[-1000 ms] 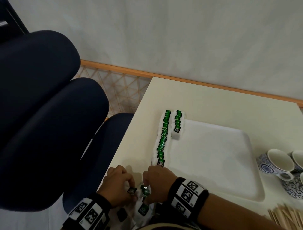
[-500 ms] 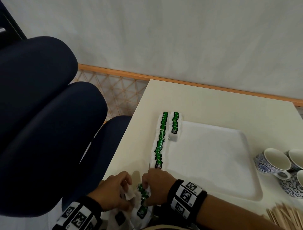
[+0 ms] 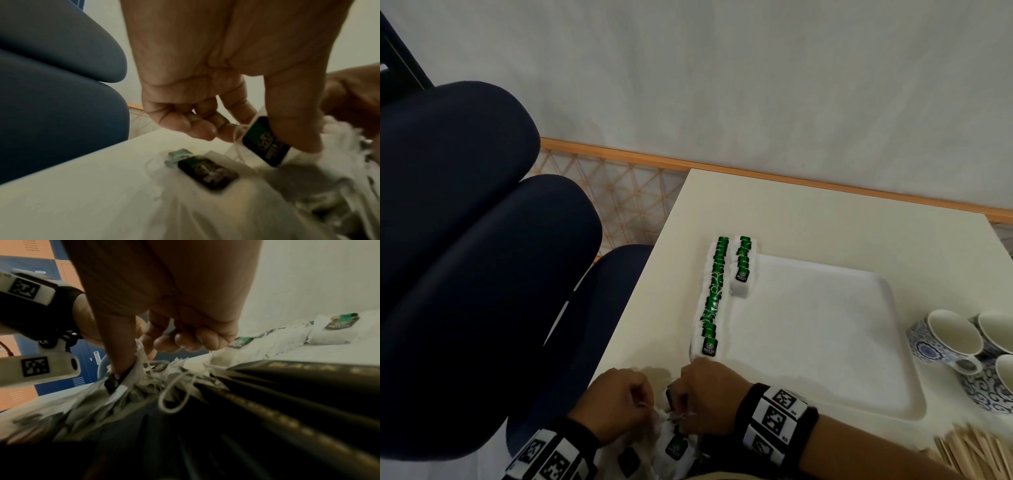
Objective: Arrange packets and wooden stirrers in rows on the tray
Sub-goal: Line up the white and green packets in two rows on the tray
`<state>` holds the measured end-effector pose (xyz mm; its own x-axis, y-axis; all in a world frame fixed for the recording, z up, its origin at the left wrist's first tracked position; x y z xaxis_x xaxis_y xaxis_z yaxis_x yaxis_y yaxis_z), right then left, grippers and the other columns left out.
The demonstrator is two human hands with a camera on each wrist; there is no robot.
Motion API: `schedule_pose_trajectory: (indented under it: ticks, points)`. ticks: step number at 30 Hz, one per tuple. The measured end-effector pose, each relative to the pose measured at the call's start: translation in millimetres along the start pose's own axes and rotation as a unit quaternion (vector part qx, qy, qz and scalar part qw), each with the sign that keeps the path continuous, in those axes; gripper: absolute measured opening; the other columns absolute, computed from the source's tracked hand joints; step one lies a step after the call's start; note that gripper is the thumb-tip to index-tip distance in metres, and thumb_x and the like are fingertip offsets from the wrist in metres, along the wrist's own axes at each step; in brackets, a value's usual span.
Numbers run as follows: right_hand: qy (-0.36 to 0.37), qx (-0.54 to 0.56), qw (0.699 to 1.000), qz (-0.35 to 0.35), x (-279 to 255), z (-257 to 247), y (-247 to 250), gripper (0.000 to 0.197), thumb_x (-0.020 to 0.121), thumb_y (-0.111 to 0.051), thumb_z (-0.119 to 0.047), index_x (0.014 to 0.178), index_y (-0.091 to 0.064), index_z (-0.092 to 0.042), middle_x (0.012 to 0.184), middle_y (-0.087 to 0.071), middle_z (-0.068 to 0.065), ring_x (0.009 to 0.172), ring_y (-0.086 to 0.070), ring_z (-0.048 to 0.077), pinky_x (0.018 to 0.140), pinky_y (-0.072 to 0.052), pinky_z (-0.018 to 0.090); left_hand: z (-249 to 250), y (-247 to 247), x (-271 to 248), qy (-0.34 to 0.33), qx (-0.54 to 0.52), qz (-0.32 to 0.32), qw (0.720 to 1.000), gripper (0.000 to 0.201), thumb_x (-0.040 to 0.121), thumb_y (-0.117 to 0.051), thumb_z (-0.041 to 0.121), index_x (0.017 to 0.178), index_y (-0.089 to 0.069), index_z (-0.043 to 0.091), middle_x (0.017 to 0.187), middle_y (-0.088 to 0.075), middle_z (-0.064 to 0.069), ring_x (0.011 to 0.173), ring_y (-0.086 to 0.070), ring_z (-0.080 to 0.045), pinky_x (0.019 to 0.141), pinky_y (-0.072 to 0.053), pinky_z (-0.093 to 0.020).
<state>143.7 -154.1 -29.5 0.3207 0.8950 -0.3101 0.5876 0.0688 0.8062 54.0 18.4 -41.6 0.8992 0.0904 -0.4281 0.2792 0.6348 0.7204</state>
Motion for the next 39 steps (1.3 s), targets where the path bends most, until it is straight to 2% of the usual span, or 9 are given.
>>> schedule_pose_trajectory:
  ticks: [7,11,15,18,22,24,29,33,39]
  points:
    - [-0.006,0.16,0.987,0.004,-19,7,13,0.014,0.078,-0.074,-0.024,0.085,-0.064,-0.016,0.076,-0.058,-0.009,0.063,-0.051,0.001,0.06,-0.038,0.01,1,5,5,-0.01,-0.081,0.011,0.997,0.019,0.089,-0.062,0.017,0.076,-0.068,0.031,0.074,-0.069,0.018,0.061,-0.062,-0.003,0.059,-0.051,-0.022]
    - [-0.037,0.321,0.946,0.001,-25,11,28,0.018,0.077,-0.078,-0.017,0.082,-0.061,-0.021,0.072,-0.06,-0.012,0.062,-0.052,0.0,0.064,-0.044,0.017,10,4,10,-0.036,-0.068,-0.013,0.997,0.024,0.09,-0.063,0.021,0.076,-0.064,0.039,0.073,-0.067,0.024,0.067,-0.062,0.003,0.062,-0.048,-0.013]
    - [-0.043,0.361,0.931,0.026,-27,14,45,0.02,0.078,-0.079,-0.017,0.083,-0.06,-0.019,0.072,-0.061,-0.007,0.062,-0.052,0.007,0.063,-0.044,0.017,19,9,10,-0.048,-0.149,0.04,0.987,0.021,0.094,-0.046,0.048,0.088,-0.066,0.05,0.094,-0.067,0.021,0.094,-0.057,0.008,0.078,-0.042,-0.013]
    - [-0.041,0.364,0.928,0.066,-25,14,56,0.018,0.08,-0.077,-0.019,0.084,-0.06,-0.02,0.073,-0.064,-0.008,0.062,-0.054,0.005,0.064,-0.044,0.017,27,15,10,-0.02,-0.359,-0.015,0.933,0.054,0.091,-0.027,0.068,0.106,-0.069,0.039,0.111,-0.069,0.009,0.099,-0.064,-0.004,0.082,-0.048,-0.022]
    - [-0.053,0.411,0.897,0.151,-17,16,66,0.017,0.081,-0.076,-0.02,0.082,-0.059,-0.024,0.075,-0.069,-0.002,0.062,-0.056,0.011,0.063,-0.048,0.027,42,30,16,-0.041,-0.541,-0.143,0.828,0.062,0.08,-0.066,0.05,0.128,-0.056,0.012,0.118,-0.064,-0.023,0.101,-0.063,-0.036,0.074,-0.055,-0.037]
    - [-0.056,0.41,0.889,0.197,-14,18,72,0.012,0.084,-0.072,-0.019,0.087,-0.06,-0.02,0.078,-0.069,0.002,0.063,-0.057,0.011,0.065,-0.049,0.029,49,34,22,-0.052,-0.566,-0.159,0.807,0.069,0.071,-0.08,0.034,0.128,-0.053,0.006,0.115,-0.064,-0.026,0.097,-0.065,-0.04,0.072,-0.057,-0.037]
    - [-0.102,0.432,0.851,0.281,-10,25,73,0.026,0.079,-0.075,-0.035,0.096,-0.057,-0.028,0.076,-0.063,-0.006,0.066,-0.059,0.01,0.069,-0.053,0.035,71,36,42,-0.026,-0.595,-0.033,0.803,0.026,0.085,-0.064,0.007,0.109,-0.061,-0.003,0.093,-0.071,-0.017,0.077,-0.07,-0.023,0.062,-0.057,-0.031]
    - [-0.14,0.469,0.834,0.255,-12,32,66,0.047,0.067,-0.085,-0.038,0.098,-0.053,-0.023,0.074,-0.061,0.002,0.063,-0.058,0.015,0.065,-0.056,0.038,78,32,58,-0.028,-0.575,0.03,0.817,0.035,0.075,-0.078,0.007,0.106,-0.063,-0.002,0.1,-0.07,-0.023,0.086,-0.07,-0.03,0.067,-0.059,-0.035]
    - [-0.173,0.438,0.84,0.271,-15,44,66,0.034,0.072,-0.084,-0.018,0.095,-0.058,-0.019,0.077,-0.068,0.014,0.052,-0.059,0.009,0.054,-0.05,0.024,85,29,70,-0.048,-0.562,0.04,0.825,0.044,0.073,-0.076,0.004,0.114,-0.06,0.0,0.107,-0.069,-0.025,0.095,-0.068,-0.039,0.078,-0.057,-0.044]
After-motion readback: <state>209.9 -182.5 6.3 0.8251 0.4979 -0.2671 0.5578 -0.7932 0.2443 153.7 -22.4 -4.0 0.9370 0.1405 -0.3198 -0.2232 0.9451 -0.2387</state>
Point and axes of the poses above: each hand's wrist, its own x-axis towards the middle knuckle, its own y-axis out of the back of the hand, z = x × y, the point moved 1 cm from there along x, towards the middle knuckle
